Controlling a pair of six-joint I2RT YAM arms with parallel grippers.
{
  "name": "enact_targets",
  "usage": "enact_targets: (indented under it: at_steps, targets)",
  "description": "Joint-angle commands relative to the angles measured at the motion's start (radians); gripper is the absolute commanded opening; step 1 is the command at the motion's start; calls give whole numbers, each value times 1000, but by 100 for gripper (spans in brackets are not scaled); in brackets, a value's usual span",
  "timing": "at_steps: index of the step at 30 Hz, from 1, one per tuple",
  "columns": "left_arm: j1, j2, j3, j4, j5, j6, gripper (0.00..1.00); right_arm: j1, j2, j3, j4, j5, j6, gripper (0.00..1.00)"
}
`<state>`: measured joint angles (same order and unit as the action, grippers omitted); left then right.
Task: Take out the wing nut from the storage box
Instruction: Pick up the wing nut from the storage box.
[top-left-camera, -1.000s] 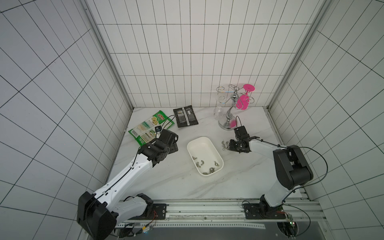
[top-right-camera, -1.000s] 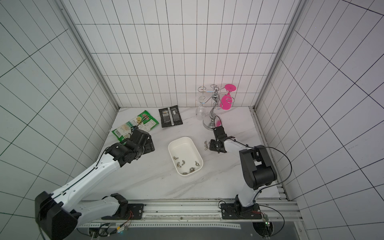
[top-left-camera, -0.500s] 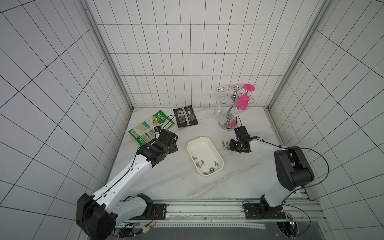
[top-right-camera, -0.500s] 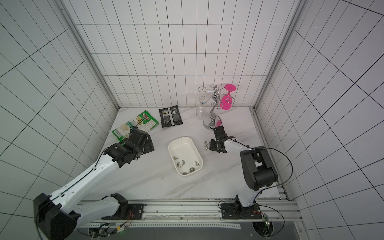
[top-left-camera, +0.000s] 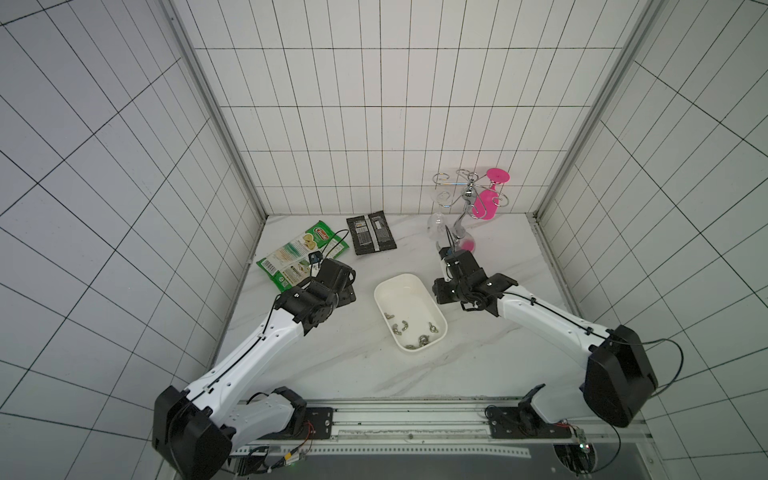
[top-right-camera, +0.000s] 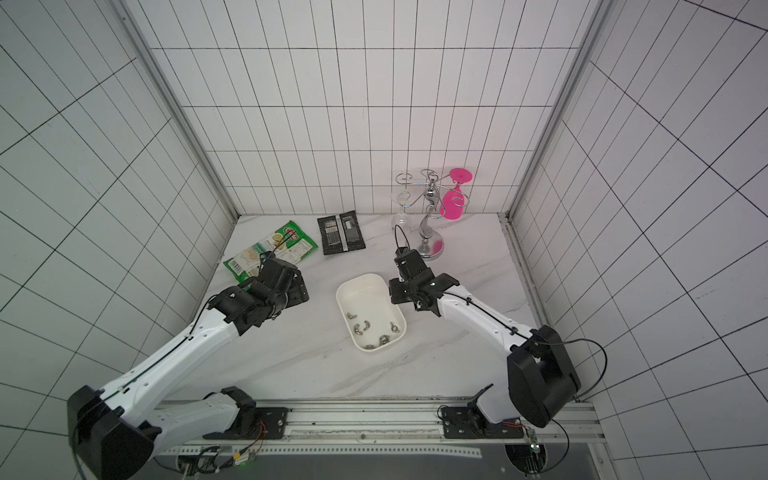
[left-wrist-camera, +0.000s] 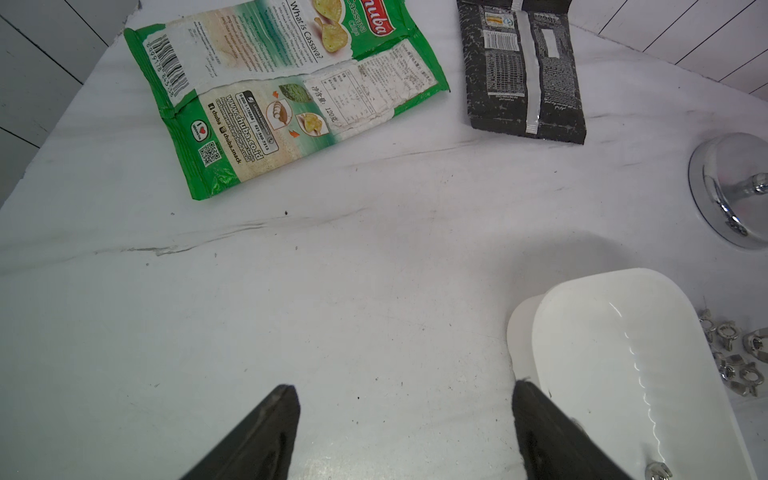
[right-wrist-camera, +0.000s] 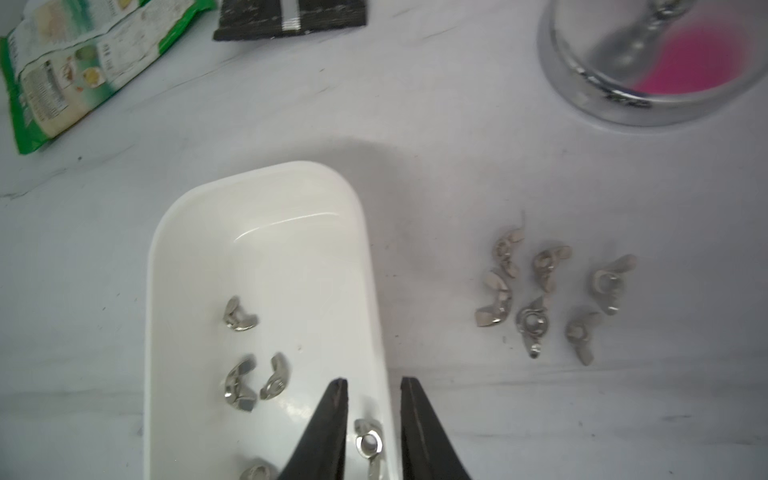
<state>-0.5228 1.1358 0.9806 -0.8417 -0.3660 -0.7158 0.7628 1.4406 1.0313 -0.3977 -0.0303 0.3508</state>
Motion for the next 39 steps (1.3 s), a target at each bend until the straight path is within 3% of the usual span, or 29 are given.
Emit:
enact_targets:
  at_steps: [1, 10, 26, 34, 39]
  targets:
    - [-3, -2, 26, 18, -11, -5, 84, 77, 25, 16, -46, -64, -16, 27]
    - [-3, 0, 21, 16, -1, -6, 84, 203, 176, 50, -40, -66, -32, 29]
    - [-3, -7, 34, 3, -16, 5, 84, 205, 382, 138, -38, 1, -43, 35]
    - [-3, -14, 36, -6, -22, 5, 84, 191, 433, 139, -41, -24, -35, 31]
    - [-3, -9, 40, -6, -17, 2, 84, 184, 442, 131, -31, -5, -23, 19]
